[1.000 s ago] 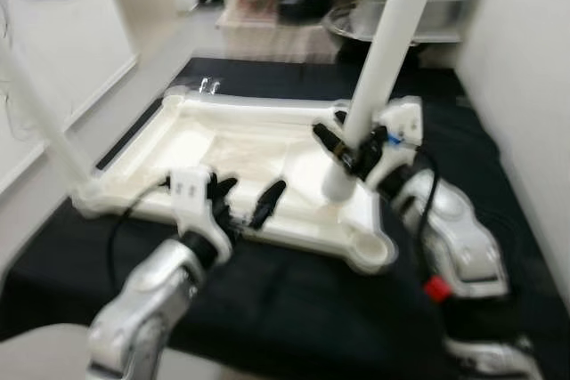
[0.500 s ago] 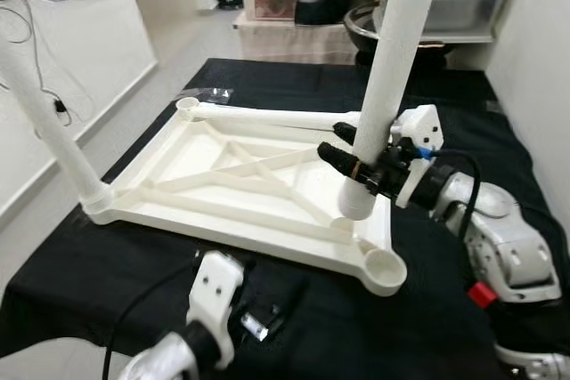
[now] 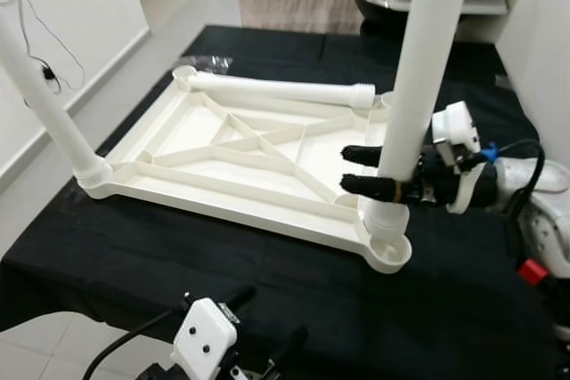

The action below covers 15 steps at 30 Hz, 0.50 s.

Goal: Building children table

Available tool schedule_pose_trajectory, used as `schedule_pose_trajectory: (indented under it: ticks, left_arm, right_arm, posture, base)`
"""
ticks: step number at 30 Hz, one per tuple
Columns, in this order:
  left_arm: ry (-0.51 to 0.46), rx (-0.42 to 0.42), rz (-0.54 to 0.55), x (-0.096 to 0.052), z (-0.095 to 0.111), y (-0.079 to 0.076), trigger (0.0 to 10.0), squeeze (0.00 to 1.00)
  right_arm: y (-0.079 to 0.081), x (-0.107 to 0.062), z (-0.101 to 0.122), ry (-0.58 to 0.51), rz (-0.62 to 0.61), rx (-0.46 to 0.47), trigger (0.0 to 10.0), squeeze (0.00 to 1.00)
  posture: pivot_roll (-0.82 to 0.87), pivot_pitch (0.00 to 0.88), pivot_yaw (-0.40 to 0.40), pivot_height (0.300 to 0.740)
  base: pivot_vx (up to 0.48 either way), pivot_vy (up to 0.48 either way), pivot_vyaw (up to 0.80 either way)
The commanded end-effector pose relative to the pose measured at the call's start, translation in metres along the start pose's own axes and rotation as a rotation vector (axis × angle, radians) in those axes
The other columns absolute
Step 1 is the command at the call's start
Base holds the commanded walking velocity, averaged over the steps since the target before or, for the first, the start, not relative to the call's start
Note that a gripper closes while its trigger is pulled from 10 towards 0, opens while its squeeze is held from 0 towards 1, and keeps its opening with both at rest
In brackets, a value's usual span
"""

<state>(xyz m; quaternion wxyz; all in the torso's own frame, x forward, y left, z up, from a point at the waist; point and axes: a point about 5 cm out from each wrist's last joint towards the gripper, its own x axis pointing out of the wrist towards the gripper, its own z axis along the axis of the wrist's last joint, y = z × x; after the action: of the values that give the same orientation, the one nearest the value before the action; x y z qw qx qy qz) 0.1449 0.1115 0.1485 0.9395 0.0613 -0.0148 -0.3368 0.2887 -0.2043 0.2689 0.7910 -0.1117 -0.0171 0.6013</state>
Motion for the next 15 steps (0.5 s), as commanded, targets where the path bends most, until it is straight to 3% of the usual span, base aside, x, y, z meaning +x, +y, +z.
schedule_pose_trajectory:
  ticks: [1, 2, 4, 5, 8, 11, 15]
  left_arm:
    - [-0.015, 0.074, 0.036, -0.004, 0.005, 0.004, 10.0, 0.0]
    - [-0.015, 0.074, 0.036, -0.004, 0.005, 0.004, 10.0, 0.0]
    - [-0.024, 0.115, 0.067, -0.006, 0.007, 0.01, 10.0, 0.0]
    - [-0.024, 0.115, 0.067, -0.006, 0.007, 0.01, 10.0, 0.0]
    - [-0.034, 0.183, 0.105, -0.008, 0.009, 0.015, 10.0, 0.0]
    - [-0.035, 0.218, 0.12, -0.009, 0.01, 0.017, 10.0, 0.0]
    - [-0.032, 0.248, 0.124, -0.012, 0.01, 0.018, 10.0, 0.0]
  right_arm:
    - [0.005, -0.004, 0.003, -0.058, 0.074, 0.034, 10.0, 0.0]
    - [0.005, -0.004, 0.003, -0.058, 0.074, 0.034, 10.0, 0.0]
    - [0.0, -0.007, 0.01, -0.217, 0.078, 0.107, 10.0, 0.0]
    - [0.0, -0.007, 0.01, -0.217, 0.078, 0.107, 10.0, 0.0]
    - [-0.001, -0.011, 0.016, -0.388, 0.099, 0.153, 10.0, 0.0]
    - [0.001, -0.011, 0.016, -0.404, 0.093, 0.135, 10.0, 0.0]
    - [0.009, -0.005, 0.012, -0.343, 0.07, 0.056, 10.0, 0.0]
  posture:
    - [0.0, 0.287, 0.029, 0.74]
    - [0.0, 0.287, 0.029, 0.74]
    - [0.01, 0.298, 0.045, 0.74]
    - [0.01, 0.298, 0.045, 0.74]
    - [0.03, 0.307, 0.06, 0.74]
    - [0.04, 0.312, 0.074, 0.74]
    - [0.05, 0.318, 0.096, 0.74]
  base:
    - [0.0, 0.0, 0.0]
    - [0.0, 0.0, 0.0]
    - [0.0, 0.0, 0.0]
    - [0.0, 0.0, 0.0]
    - [0.0, 0.0, 0.0]
    - [0.0, 0.0, 0.0]
    - [0.0, 0.0, 0.0]
